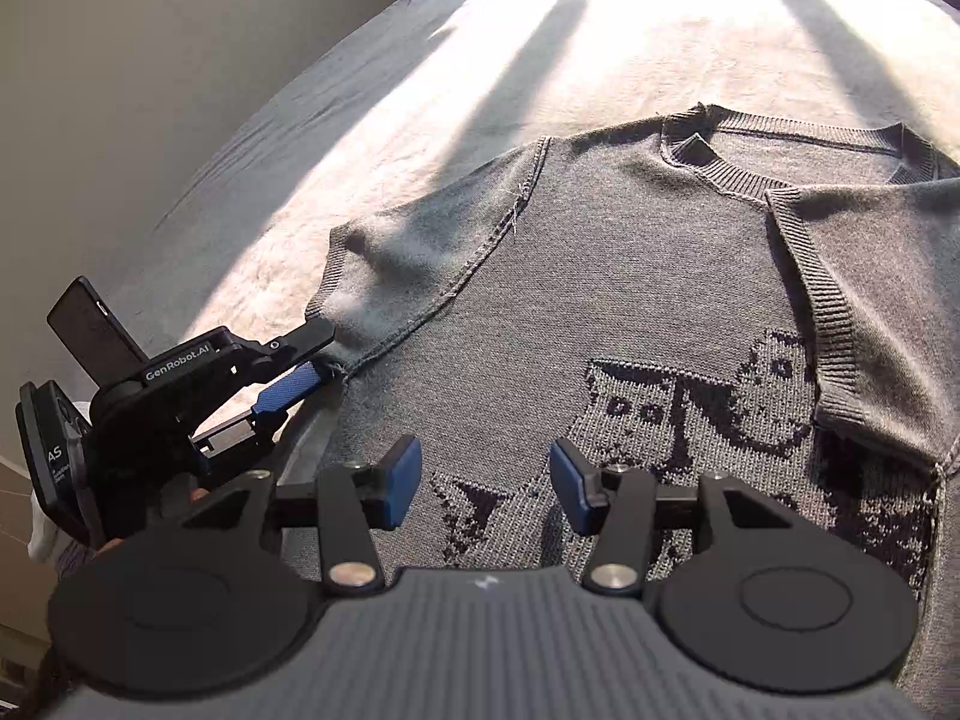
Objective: Fold clothes
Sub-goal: 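Grasp the sweater side edge with the left gripper while the right gripper grasps beside it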
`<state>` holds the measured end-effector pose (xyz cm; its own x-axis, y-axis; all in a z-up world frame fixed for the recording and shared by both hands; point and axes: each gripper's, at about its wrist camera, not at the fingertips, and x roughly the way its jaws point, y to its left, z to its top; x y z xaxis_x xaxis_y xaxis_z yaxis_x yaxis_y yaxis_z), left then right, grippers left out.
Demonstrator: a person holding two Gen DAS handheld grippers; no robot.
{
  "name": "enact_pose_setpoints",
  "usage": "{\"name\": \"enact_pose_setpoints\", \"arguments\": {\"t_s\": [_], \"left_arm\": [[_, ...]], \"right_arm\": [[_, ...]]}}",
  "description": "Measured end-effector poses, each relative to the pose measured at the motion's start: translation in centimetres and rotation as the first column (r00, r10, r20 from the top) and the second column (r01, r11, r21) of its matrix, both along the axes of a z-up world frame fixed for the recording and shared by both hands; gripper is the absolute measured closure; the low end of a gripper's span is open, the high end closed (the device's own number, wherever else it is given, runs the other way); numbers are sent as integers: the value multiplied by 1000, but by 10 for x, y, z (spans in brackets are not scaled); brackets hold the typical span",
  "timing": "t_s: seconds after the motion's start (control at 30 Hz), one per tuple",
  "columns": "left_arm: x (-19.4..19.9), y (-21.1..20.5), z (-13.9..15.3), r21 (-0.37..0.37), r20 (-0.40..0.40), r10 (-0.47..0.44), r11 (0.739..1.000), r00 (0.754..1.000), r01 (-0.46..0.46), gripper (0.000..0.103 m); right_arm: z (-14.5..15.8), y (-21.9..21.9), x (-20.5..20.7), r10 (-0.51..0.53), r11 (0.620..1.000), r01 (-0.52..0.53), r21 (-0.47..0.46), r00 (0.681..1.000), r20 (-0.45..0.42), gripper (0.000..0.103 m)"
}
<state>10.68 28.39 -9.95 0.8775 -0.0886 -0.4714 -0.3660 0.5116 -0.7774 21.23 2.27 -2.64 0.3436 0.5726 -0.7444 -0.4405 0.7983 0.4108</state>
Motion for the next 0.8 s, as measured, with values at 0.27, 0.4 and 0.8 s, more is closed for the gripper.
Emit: {"name": "enact_pose_setpoints", "arguments": {"t_s": [0.27,0.4,0.8], "left_arm": [[4,-21,23,163,62,-121,981,991,110,99],[8,-29,27,223,54,-177,962,983,161,99],[11,-43,32,299,31,-275,920,961,253,99]], "right_arm": [[19,30,37,34,999,-33,-8,999,8,51],[28,65,56,101,994,-100,-30,995,14,50],[-5,174,75,302,908,-247,-339,945,121,41]]}}
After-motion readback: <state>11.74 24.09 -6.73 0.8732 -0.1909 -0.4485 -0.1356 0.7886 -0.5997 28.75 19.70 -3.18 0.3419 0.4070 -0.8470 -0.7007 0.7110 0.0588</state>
